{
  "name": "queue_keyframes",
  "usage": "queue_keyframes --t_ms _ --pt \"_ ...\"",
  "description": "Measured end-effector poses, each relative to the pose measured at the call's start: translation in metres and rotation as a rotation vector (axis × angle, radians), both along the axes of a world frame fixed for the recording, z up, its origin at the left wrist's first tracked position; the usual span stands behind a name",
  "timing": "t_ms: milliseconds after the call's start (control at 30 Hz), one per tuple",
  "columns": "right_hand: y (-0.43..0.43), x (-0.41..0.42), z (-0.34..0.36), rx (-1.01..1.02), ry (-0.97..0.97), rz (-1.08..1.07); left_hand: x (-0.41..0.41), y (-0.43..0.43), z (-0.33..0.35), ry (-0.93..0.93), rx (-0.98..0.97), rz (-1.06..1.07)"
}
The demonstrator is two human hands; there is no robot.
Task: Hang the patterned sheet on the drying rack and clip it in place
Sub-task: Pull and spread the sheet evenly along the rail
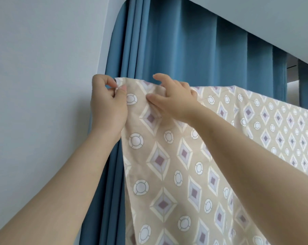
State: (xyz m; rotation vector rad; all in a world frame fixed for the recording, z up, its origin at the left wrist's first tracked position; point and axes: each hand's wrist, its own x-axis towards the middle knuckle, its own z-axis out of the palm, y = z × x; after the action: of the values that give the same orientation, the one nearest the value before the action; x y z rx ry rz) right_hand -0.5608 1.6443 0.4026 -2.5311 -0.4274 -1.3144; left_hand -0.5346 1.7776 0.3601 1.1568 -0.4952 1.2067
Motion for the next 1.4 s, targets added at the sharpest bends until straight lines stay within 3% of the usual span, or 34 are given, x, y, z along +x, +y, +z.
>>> queue_keyframes --t_ms 233,333,400,500,567,733,933,1200,1400 --pt "0.003 0.011 0.03 -0.114 0.105 -0.222 0.009 0.014 -0.004 0.029 0.089 0.059" --pt "0.002 0.015 0.036 -0.143 0.162 -0.181 0.014 0.017 -0.005 0.105 0.09 0.02" --pt "0.003 0.023 0.038 -0.127 0.09 -0.139 0.02 0.017 -0.003 0.187 0.078 -0.071" --pt "0.005 0.038 0.037 -0.123 0.011 -0.154 0.027 0.011 -0.003 0.365 0.259 -0.141" --pt "0.004 0.047 0.034 -0.1 0.002 -0.152 0.033 0.002 -0.006 0.372 0.357 -0.061" --pt "-0.01 0.056 0.031 -0.066 -0.078 -0.179 0.045 -0.008 -0.016 0.357 0.5 0.38" --pt "-0.051 0.063 0.027 -0.14 -0.078 -0.347 0.078 -0.021 -0.026 0.502 0.656 0.629" --pt "-0.119 0.073 0.022 -0.198 -0.161 -0.49 0.133 -0.067 -0.035 0.598 0.717 0.736" --pt "-0.165 0.091 0.032 -0.239 -0.378 -0.449 0.183 -0.131 -0.036 0.678 0.765 0.675"
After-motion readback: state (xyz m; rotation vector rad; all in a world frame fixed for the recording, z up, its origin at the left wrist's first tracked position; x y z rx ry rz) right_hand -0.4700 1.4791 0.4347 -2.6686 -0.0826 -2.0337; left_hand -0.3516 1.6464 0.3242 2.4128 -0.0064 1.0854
